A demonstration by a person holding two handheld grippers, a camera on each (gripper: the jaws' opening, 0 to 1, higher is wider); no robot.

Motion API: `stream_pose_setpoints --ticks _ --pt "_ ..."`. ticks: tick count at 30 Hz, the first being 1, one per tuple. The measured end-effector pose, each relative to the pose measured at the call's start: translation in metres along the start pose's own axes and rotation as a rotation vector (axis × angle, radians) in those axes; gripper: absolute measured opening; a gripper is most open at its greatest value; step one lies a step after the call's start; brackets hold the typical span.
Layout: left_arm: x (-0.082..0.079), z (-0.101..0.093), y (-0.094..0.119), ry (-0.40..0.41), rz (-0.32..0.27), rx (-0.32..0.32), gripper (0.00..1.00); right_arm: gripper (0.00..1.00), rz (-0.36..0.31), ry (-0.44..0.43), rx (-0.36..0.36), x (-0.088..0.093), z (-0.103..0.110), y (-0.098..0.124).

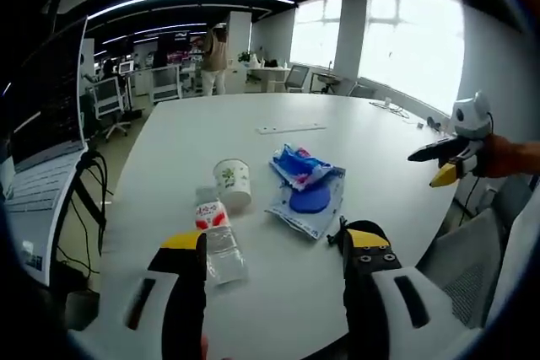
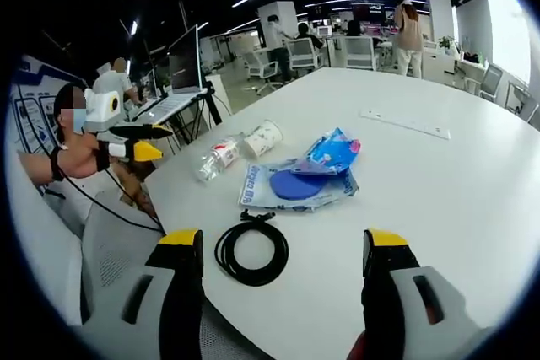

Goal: Arrange the tabletop items into an orderly group along one side of the table until the central work area is clear of visible clutter.

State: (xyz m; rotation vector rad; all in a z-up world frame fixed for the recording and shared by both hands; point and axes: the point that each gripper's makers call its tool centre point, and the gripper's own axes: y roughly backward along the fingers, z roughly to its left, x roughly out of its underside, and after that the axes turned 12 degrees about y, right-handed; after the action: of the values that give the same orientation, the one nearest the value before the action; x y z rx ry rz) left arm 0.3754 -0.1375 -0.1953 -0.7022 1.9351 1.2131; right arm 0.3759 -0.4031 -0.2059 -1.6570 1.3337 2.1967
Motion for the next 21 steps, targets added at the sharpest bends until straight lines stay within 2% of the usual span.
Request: stream_pose_setpoints --ticks 21 --pt "-0.0002 0.0001 -0.0020 0.002 0.002 -0.001 0.66 0.77 0.000 -0.011 -0.001 0.0020 -0.0023 -0.0007"
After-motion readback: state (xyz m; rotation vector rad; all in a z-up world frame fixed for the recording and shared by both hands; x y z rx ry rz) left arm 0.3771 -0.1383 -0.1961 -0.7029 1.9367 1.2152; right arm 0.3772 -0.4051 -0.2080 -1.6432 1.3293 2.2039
